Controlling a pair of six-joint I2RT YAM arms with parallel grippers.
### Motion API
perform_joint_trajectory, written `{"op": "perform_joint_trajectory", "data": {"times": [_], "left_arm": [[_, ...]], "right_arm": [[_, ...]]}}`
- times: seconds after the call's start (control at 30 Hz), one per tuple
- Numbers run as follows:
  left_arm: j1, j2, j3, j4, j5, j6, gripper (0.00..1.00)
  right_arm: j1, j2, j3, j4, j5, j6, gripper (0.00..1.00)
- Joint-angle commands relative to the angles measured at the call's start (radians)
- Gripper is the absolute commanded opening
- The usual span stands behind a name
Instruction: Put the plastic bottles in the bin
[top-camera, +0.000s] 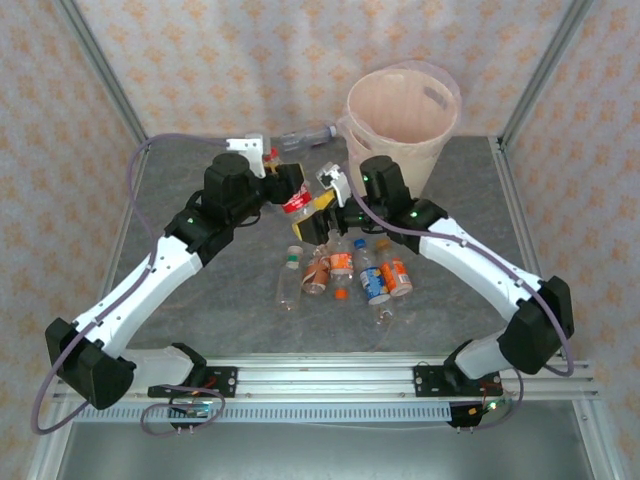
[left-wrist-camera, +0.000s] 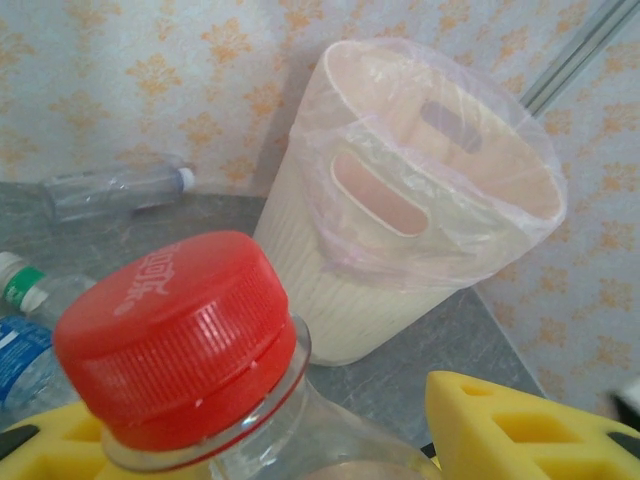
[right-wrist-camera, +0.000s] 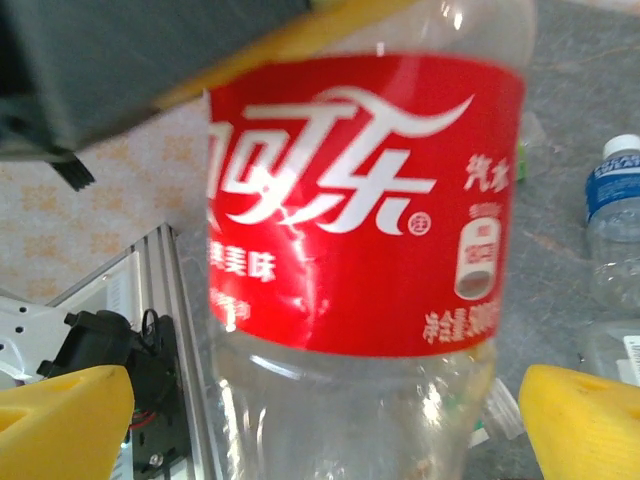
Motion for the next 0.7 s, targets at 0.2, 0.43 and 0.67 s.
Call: {"op": "perform_joint_trajectory", "data": {"times": [0.2,0.43,0.67], "left_arm": [[-0.010,-0.004,0.013,0.102,-0.008,0.010,0.51],[-0.010,0.001,0.027,0.061,-0.024,0.020,0.52],[-0.010,0.001,0.044,0.000,-0.088,0.006,0.86]], "right_arm": [[0.011,0.062,0.028,0.086,0.025,0.108,0.72],[0.010,0.050,0.027,0.089,0.063,0.088,0.57],[0.011,0.045,0.045,0.052,0.178,0.086,0.48]]}}
